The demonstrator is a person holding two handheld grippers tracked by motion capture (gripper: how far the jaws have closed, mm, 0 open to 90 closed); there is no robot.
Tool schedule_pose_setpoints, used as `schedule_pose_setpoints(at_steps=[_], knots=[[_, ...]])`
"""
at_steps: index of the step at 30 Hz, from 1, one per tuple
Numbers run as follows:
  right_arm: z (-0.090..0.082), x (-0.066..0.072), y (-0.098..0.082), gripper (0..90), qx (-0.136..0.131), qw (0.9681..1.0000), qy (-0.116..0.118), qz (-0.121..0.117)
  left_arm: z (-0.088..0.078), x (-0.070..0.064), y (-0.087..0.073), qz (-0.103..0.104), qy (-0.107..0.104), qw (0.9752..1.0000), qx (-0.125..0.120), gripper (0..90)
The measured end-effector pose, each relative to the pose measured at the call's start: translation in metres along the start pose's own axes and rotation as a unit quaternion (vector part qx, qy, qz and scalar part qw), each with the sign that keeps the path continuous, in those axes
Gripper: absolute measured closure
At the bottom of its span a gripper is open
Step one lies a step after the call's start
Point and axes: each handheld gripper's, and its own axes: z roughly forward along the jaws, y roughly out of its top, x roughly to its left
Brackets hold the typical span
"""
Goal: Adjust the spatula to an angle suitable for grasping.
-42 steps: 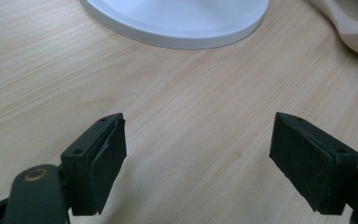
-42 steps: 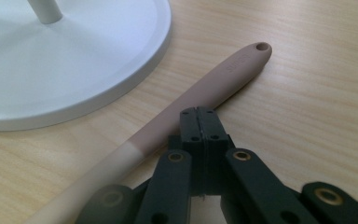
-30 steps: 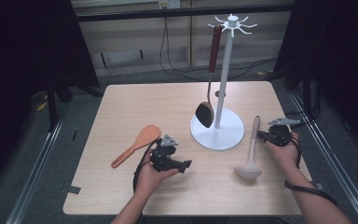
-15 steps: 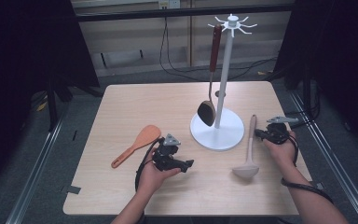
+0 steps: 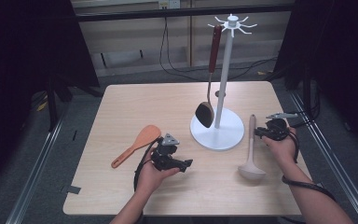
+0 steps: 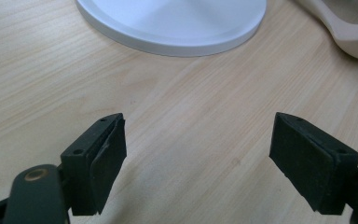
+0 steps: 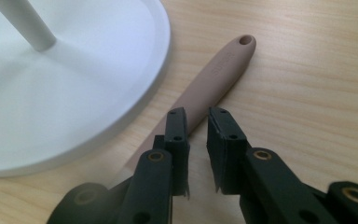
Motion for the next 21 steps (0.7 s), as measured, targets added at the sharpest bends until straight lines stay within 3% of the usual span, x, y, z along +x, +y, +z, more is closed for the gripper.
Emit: schedule_pose_setpoints(at_steps=[4,8,16,21], knots=[[-0.004,0.01,0.007,68.6,0.006,0.9997,-0.003,0.023,-0.003,-0.001,0.001,0.004,0.0,1.0,0.002,18.5],[-0.005,0.017,0.011,62.3,0.026,0.9976,-0.005,0.065,-0.003,-0.003,0.002,0.007,-0.001,1.0,0.001,18.5],[-0.001,0.027,0.009,62.4,0.07,0.9923,-0.02,0.101,-0.006,-0.002,0.002,0.007,0.002,1.0,-0.003,18.5],[0.003,0.029,0.008,62.4,0.088,0.9908,-0.032,0.097,-0.006,-0.002,0.002,0.011,0.002,0.9999,-0.008,18.5]])
